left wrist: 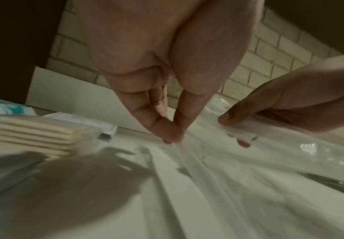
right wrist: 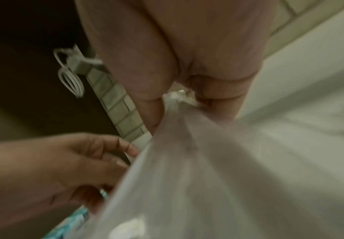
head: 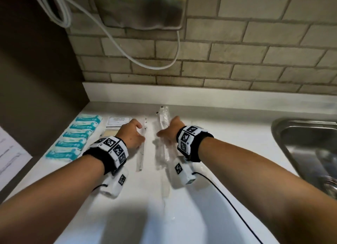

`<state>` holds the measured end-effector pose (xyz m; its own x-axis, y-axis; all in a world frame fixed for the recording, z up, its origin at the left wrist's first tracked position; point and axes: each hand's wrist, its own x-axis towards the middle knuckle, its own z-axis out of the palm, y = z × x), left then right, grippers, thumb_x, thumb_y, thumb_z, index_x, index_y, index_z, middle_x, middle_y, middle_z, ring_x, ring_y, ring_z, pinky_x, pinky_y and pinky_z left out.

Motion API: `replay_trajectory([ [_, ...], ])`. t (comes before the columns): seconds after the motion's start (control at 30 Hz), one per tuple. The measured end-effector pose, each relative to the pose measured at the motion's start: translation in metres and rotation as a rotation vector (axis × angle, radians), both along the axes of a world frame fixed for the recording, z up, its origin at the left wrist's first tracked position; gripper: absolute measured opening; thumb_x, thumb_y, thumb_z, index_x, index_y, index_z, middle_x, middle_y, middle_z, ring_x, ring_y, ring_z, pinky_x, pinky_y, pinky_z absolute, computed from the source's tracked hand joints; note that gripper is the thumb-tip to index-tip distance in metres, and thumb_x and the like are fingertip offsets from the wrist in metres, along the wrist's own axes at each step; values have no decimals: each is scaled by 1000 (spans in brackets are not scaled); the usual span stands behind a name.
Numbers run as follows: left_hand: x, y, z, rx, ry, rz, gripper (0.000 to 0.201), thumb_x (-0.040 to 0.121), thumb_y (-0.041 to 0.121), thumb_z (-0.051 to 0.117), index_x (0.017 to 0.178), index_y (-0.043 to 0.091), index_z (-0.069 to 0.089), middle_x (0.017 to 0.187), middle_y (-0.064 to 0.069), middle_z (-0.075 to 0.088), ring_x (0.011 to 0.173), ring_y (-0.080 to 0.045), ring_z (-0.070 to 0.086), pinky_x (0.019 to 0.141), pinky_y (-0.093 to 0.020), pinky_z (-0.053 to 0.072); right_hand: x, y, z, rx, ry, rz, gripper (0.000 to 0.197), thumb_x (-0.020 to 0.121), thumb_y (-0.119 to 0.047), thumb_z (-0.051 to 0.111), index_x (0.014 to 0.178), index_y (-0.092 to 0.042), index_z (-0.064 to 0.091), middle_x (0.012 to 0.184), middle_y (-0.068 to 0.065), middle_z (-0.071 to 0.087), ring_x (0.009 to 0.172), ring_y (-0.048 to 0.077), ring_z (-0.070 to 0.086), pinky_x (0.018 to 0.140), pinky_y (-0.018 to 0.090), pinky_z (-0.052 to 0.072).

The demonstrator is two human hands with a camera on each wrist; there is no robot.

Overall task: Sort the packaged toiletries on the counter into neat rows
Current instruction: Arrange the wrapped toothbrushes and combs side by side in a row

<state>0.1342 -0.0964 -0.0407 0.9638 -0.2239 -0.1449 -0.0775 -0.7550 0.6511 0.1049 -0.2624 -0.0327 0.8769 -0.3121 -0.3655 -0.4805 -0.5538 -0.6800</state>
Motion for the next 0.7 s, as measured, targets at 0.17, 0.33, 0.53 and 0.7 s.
replay_trajectory([
  [0.17,24,4,-15,33,6,12,32,82,8,69,107,17,52,100,-13,66,71,-23,64,61,-25,48,18,27,-31,60,36,-2,91,80,-34,74,146,-2,20,141,17,44,123,35,51,94,37,47],
  [0.33,40,10,-24,140,-29,-40,30,84,25,72,108,17,56,109,-8,68,94,-24,66,86,-31,52,36,36,-26,17,101,-21,57,85,-52,61,114,-3,59,112,15,64,102,30,64,84,31,51],
  [0.53,27,7,-15,266,-188,-284,45,88,42,63,128,24,56,126,-4,54,116,-24,51,98,-37,45,22,12,-6,-154,125,82,24,99,-26,45,97,-8,61,116,11,64,98,28,63,92,37,52],
  [0.7,-7,-1,-13,432,-175,-631,65,87,63,50,145,36,39,152,6,35,139,-21,25,110,-41,29,0,-1,1,-455,153,354,37,93,-11,49,127,-17,61,133,3,58,121,25,55,103,37,46],
])
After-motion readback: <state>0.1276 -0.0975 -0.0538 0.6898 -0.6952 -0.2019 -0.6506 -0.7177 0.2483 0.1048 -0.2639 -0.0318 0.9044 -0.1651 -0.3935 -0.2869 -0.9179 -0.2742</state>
